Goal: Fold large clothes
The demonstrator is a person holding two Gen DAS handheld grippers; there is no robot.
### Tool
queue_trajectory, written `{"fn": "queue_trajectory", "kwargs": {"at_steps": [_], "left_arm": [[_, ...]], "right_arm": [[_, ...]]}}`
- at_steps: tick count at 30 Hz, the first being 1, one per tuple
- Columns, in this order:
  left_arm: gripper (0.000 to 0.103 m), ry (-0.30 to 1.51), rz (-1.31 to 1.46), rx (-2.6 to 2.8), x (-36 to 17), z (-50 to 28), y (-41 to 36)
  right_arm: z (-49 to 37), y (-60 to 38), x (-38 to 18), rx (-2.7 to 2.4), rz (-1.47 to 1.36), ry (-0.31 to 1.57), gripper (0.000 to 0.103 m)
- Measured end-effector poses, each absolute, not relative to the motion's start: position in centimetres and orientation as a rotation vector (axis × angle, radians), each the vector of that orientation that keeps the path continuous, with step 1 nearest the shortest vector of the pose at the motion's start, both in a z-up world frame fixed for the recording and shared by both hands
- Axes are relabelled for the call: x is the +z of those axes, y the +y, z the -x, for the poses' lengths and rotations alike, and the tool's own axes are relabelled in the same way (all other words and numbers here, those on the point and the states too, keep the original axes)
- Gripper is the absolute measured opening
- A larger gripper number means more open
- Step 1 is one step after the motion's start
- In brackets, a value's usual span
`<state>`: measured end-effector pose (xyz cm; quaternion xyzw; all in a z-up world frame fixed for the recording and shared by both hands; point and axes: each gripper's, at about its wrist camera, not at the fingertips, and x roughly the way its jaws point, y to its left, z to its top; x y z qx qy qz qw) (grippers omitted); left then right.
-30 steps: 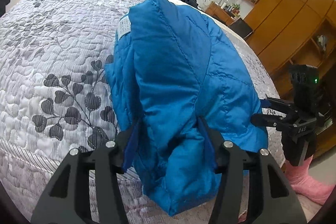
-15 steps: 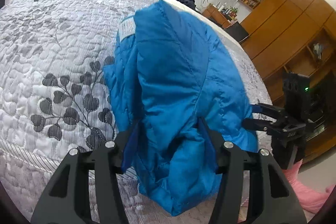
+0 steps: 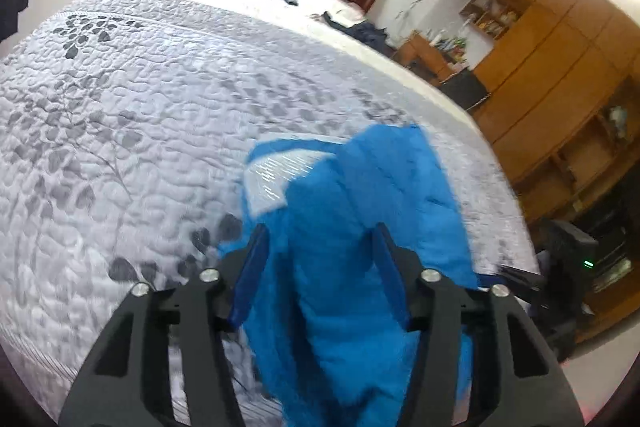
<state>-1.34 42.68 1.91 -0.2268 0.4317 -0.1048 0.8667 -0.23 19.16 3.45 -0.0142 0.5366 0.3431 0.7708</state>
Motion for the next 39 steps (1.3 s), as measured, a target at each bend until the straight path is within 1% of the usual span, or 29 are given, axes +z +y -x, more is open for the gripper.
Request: {"fn": "queue_trajectory", "kwargs": {"at_steps": [2,8,10,11,15,18,26,33,39], "left_arm": [[0.053,0.961,0.497,-0.222,0.3,0.3,43.2],[0.063,1.007,0.617,-0.263,-2.2,-0.2,44.9],[0.073,1.01,0.655,-0.286,-2.7,-0.3,45.5],[0.074,1.01,0.668,-0.294,-3.0,-0.1,45.5],[0.077,1.01,0.74,-0.36,-3.7,0.0,45.7],[0.081,1.003,0.755,-0.402,-3.8,0.0,45.5],[0.089,0.98,0.767,-0.527,-4.9,-0.2,45.0],[0.095,0.985,0.803,-0.645,-6.8,-1.2,44.2],[0.099,0.981,0.796,-0.7,-7.5,-1.8,43.3]], "right_arm": [[0.1,19.1,3.4,0.744,0.03,1.162,0.093],[-0.6,18.8,3.4,0.767,0.017,1.168,0.093],[-1.0,18.5,3.5,0.776,-0.003,1.167,0.093],[-1.4,18.1,3.7,0.779,-0.021,1.164,0.093],[-3.0,16.4,4.1,0.774,-0.093,1.155,0.093],[-4.5,15.1,3.9,0.803,-0.166,1.167,0.093],[-7.2,14.3,1.0,0.884,-0.333,1.244,0.095],[-8.3,14.7,-0.9,0.936,-0.399,1.266,0.099],[-8.8,15.5,-1.6,0.963,-0.439,1.273,0.1]]}}
